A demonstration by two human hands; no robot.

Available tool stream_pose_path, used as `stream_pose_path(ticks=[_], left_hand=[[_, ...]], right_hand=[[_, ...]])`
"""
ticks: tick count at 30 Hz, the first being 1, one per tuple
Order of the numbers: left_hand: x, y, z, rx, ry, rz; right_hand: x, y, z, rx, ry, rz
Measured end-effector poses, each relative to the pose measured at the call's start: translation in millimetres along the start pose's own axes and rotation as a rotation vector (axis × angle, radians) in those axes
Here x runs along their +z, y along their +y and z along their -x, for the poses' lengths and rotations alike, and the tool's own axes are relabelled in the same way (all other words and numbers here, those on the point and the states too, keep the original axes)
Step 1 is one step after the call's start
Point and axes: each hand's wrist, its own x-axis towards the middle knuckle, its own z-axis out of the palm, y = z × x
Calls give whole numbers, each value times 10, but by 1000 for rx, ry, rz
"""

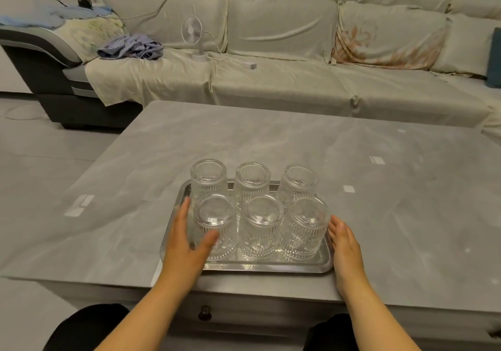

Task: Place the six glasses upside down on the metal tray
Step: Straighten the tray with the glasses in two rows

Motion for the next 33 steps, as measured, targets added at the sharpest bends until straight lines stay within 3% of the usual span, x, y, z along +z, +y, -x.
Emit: stream_pose_path(ticks=[5,14,33], left_hand=[[-313,-45,-354,-323,16,348],[-57,18,-684,-276,-143,406],[9,88,-692,-288,-171,481]], right_hand=[[-9,14,-11,-13,-18,6],[-21,36,-19,-3,-33,22],[10,53,-5,-41,-4,69]])
